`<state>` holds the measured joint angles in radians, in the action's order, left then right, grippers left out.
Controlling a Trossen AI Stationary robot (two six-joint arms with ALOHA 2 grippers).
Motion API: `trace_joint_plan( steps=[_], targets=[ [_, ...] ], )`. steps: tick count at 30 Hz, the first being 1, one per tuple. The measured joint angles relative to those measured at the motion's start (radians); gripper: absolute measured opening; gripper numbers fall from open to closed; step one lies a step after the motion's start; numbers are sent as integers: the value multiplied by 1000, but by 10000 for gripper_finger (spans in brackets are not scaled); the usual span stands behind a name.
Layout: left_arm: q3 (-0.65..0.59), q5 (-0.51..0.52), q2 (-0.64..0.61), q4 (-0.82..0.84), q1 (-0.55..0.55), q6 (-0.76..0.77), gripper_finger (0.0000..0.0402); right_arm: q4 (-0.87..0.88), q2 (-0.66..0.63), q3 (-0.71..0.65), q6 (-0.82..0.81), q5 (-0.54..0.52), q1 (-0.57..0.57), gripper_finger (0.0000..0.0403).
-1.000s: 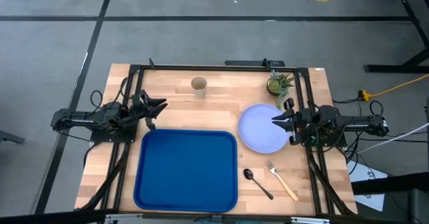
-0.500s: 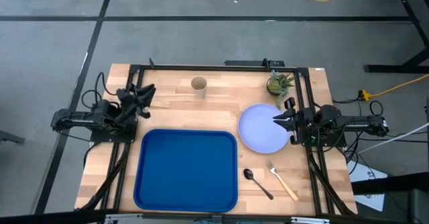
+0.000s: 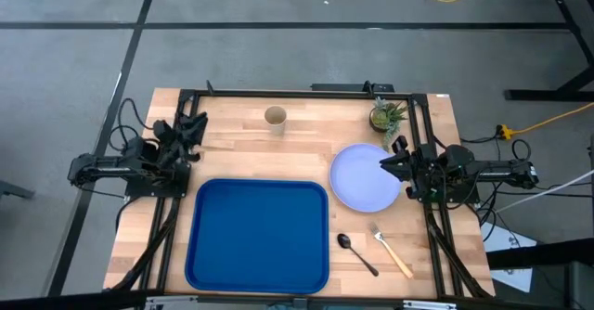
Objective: Pick and place plate/cup/fork/spoon on tray
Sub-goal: Put the white cup on the blue serving tray
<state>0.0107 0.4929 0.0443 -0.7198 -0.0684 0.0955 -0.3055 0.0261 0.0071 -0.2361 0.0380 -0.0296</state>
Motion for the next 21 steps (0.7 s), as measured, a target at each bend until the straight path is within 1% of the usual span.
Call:
trace_joint_plan(
  steps=[3, 4, 7, 10, 12, 16, 18, 21],
  targets=[
    [28, 48, 60, -2, -30, -23, 97, 3, 0, 0, -17, 0, 0, 62],
    [46, 37, 89, -3, -42, -23, 96, 2, 0, 0, -20, 0, 0, 62],
    [138, -47, 223, 4, -69, -33, 96, 3, 0, 0, -16, -1, 0, 62],
    [276, -113, 407, 93, -91, -100, 96, 3, 0, 0, 5, -1, 0, 62],
    [397, -126, 543, 208, -107, -159, 96, 3, 0, 0, 5, -1, 0, 62],
    [656, -92, 814, 545, -160, -223, 96, 42, 0, 0, 1, -1, 0, 62],
    [778, -89, 919, 711, -192, -244, 96, 79, 0, 0, 0, 0, 0, 62],
    [938, -85, 1049, 875, -239, -305, 96, 138, 0, 0, -13, 0, 0, 62]
  ],
)
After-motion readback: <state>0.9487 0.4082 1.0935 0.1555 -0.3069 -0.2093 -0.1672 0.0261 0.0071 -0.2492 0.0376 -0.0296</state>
